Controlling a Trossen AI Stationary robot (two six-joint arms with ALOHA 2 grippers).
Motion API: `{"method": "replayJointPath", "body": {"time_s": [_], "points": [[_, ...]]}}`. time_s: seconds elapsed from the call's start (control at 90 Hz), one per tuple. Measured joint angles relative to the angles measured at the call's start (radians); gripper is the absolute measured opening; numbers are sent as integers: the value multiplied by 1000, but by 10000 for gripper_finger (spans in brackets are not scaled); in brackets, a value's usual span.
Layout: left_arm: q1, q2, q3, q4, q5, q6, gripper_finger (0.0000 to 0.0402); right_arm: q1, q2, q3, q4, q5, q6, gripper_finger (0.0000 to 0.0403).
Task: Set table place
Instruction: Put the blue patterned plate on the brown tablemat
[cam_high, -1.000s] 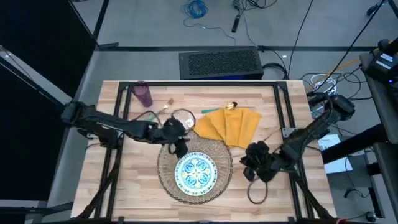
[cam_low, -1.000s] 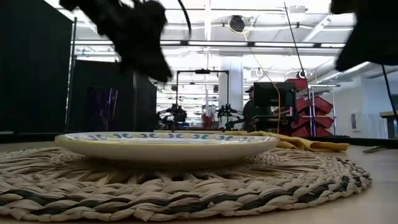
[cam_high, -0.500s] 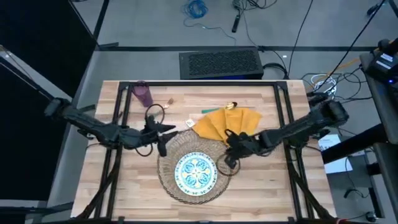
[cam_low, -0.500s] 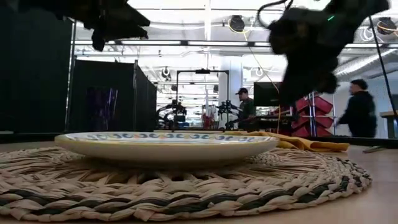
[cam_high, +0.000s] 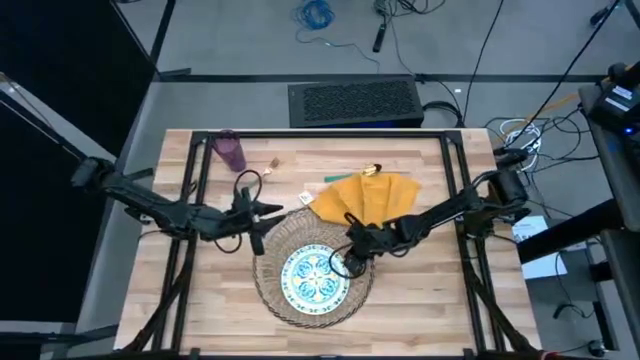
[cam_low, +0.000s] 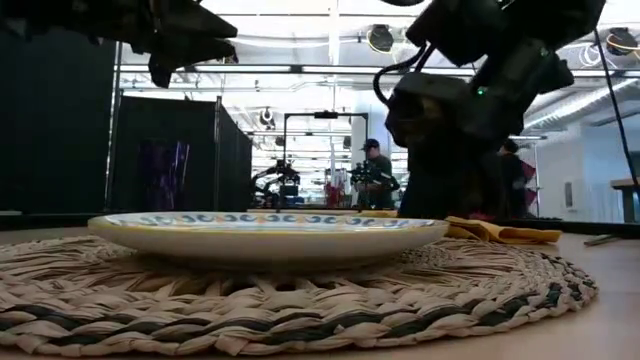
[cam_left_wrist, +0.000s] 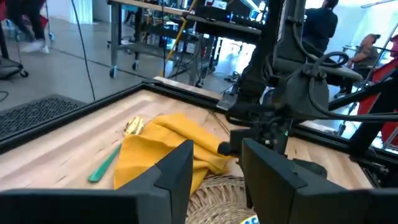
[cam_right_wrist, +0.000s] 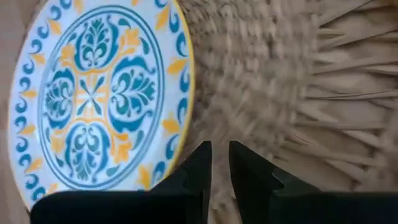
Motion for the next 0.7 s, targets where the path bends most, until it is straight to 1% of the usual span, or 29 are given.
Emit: {"method": "replayJointPath", "body": {"time_s": [0.278,0.433,0.6,0.7], "points": [[0,0,0,-20,10,-8,121,0,22,0,29,4,9,43],[0,0,0,-20,21,-8,121,-13,-12,0,26,-26,-22,43],[0,0,0,-20,22,-9,121,-26,-48,0,-5,-26,-49,43],[0,0,0,-23,22,-10,121,-26,-48,0,-9,-58,-49,44]]}}
